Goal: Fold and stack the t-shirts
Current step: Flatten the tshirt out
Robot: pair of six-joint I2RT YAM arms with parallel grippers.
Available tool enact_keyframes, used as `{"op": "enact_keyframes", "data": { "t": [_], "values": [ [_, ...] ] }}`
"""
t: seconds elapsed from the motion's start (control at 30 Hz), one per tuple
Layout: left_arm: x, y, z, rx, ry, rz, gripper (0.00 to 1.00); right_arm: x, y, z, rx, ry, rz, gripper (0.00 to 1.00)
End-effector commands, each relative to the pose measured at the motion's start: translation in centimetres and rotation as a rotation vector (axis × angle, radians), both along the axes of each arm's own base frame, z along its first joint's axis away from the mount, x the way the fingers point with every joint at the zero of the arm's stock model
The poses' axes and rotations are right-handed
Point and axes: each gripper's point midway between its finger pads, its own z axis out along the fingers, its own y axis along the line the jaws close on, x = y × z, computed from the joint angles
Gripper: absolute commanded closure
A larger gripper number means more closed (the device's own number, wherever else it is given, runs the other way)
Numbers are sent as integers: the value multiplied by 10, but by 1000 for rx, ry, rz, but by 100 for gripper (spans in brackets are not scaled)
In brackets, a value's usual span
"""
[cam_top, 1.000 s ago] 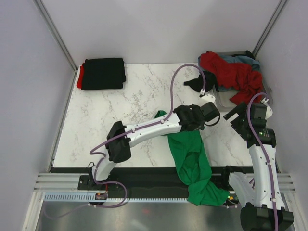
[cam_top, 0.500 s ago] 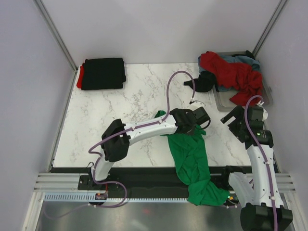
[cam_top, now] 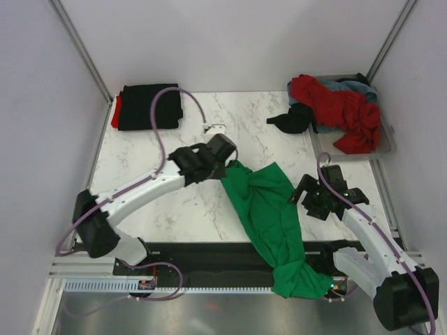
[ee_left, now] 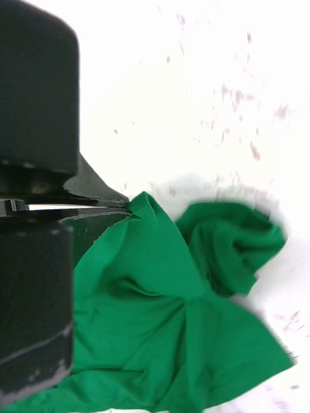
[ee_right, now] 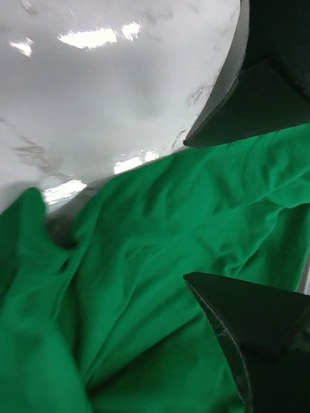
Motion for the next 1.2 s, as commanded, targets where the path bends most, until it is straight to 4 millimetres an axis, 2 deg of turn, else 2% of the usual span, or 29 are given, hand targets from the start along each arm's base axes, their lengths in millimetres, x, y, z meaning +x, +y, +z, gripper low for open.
{"op": "enact_keyframes", "data": {
  "t": [0.0,0.03,0.1,0.17,0.27,0.3,0.33,0.4,0.43,0.5,0.53,0.57,0.6,0.63,0.67,0.7,0.73,0.77,0.8,0.83,0.87,0.9,0.93,0.97,1.03,1.07,1.1,1.13,1.17],
  "values": [
    [-5,37,13,-58,-50,98,98,-6,29,-27,74,58,60,15],
    [-9,46,23,-88,-71,109,98,-8,36,-33,85,74,84,19],
    [-15,62,13,-86,-57,131,98,-7,53,-45,79,101,146,24],
    [-22,75,12,-102,-60,149,98,0,65,-46,69,106,193,28],
    [-29,93,16,-124,-67,177,98,9,74,-50,16,125,246,62],
    [-32,101,17,-114,-65,188,98,13,74,-49,-2,126,246,82],
    [-34,107,21,-117,-73,195,98,30,77,-35,-9,78,245,89],
    [-39,128,38,-109,-107,229,98,47,65,-27,-116,65,236,100],
    [-41,137,44,-102,-121,240,98,73,73,0,-116,0,243,100],
    [-40,161,74,-107,-203,294,98,95,62,2,-189,29,246,100],
    [-43,180,81,-67,-224,335,98,123,69,28,-173,-32,243,100],
    [-44,189,100,-80,-268,357,98,133,68,33,-174,-26,241,100],
    [-49,200,112,-86,-301,377,98,147,65,26,-177,1,240,100],
    [-54,211,119,-64,-316,392,98,174,69,51,-164,-66,231,100],
    [-55,221,136,-66,-364,426,98,183,74,55,-146,-62,238,100],
    [-58,227,143,-62,-381,436,98,196,73,40,-158,-25,246,100],
    [-62,233,149,-65,-398,450,98,219,80,60,-142,-79,245,100],
    [-64,238,153,-58,-409,457,98,227,85,59,-136,-71,255,100],
    [-66,240,154,-57,-411,458,98,237,91,38,-132,-30,274,97],
    [-68,241,153,-65,-409,463,98,254,99,46,-117,-66,288,94],
    [-70,242,150,-57,-397,461,98,260,101,39,-121,-50,294,87],
    [-72,243,148,-58,-391,465,98,266,102,11,-134,8,303,58],
    [-74,242,146,-67,-384,465,98,283,104,22,-149,-29,312,39],
    [-77,243,145,-74,-381,461,98,281,105,14,-168,29,330,31],
    [-79,242,142,-76,-369,449,98,267,108,16,-185,52,358,29],
    [-79,239,136,-74,-350,434,98,266,115,24,-191,11,369,25],
    [-79,237,132,-72,-339,429,98,255,130,55,-189,-65,393,21],
    [-79,234,127,-74,-322,420,98,238,134,51,-192,-52,409,20],
    [-79,232,120,-65,-303,418,98,230,141,59,-178,-73,394,20]
  ]
}}
